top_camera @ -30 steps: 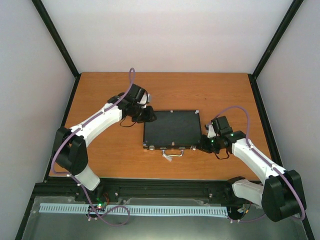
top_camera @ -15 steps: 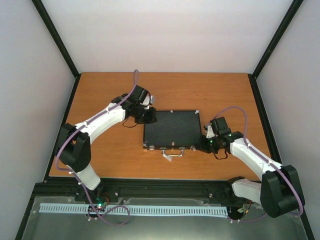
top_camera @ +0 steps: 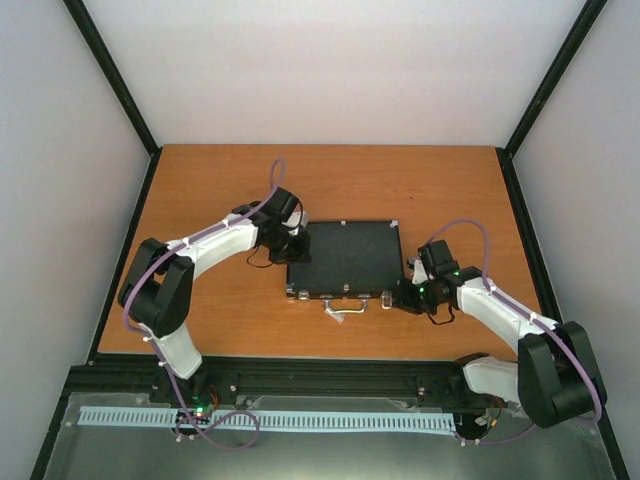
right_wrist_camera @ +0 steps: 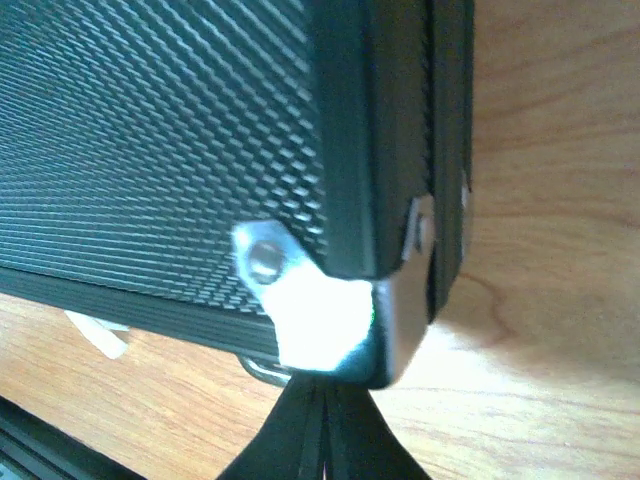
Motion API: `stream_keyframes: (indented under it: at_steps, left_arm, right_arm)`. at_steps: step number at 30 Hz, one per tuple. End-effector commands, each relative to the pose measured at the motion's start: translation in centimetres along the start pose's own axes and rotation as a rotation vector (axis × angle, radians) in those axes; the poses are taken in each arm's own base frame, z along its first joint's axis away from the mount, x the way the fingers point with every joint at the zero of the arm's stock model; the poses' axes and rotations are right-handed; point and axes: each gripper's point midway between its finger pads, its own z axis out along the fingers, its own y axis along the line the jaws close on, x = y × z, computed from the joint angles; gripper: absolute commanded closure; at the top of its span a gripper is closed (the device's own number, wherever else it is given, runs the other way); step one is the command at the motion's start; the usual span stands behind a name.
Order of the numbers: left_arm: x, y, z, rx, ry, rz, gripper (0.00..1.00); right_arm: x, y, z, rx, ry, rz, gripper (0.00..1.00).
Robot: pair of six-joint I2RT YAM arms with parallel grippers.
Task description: Pack up texas hold em set
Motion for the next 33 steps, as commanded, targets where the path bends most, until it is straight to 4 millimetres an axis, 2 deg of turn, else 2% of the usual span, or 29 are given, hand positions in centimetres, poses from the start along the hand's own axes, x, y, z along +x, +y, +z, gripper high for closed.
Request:
stream_keyframes:
  at_steps: [1, 7, 11, 15, 18, 20, 23, 27, 33]
  left_arm:
    - [-0.1, -0.5, 0.9, 0.023, 0.0, 0.0, 0.99]
    - [-0.4, -0.7, 1.2, 0.024, 0.005, 0.002, 0.99]
    - [-1.7, -2.1, -1.0, 0.035, -0.042, 0.024, 0.99]
    - [-3.8, -4.9, -4.0, 0.087, -0.108, 0.055, 0.99]
    - [-5.2, -7.4, -5.6, 0.143, -0.139, 0.074, 0.99]
    - [-5.4, -9.2, -5.9, 0.175, -0.136, 0.099, 0.99]
    - [-4.7, -11.4, -4.6, 0.206, -0.083, 0.14, 0.99]
    - [-3.5, -12.8, -2.0, 0.225, -0.018, 0.166, 0.99]
    - [-2.7, -12.8, 1.6, 0.228, 0.051, 0.165, 0.99]
  right_arm:
    - [1.5, -1.3, 1.0, 0.043, 0.063, 0.003, 0.97]
    - [0.6, -1.2, 1.0, 0.048, 0.031, 0.012, 0.97]
    - [0.2, -0.4, -1.0, 0.018, -0.055, 0.051, 0.97]
    - [0.3, 0.4, -2.5, -0.055, -0.152, 0.14, 0.97]
    - [1.0, 0.3, -2.1, -0.087, -0.155, 0.19, 0.97]
    - [1.7, -0.3, -1.4, -0.077, -0.129, 0.203, 0.97]
    - [2.2, -0.7, -0.8, -0.074, -0.111, 0.201, 0.97]
    - [1.8, -0.5, -0.6, -0.082, -0.12, 0.195, 0.97]
    - [0.8, 0.2, -0.3, -0.12, -0.137, 0.214, 0.97]
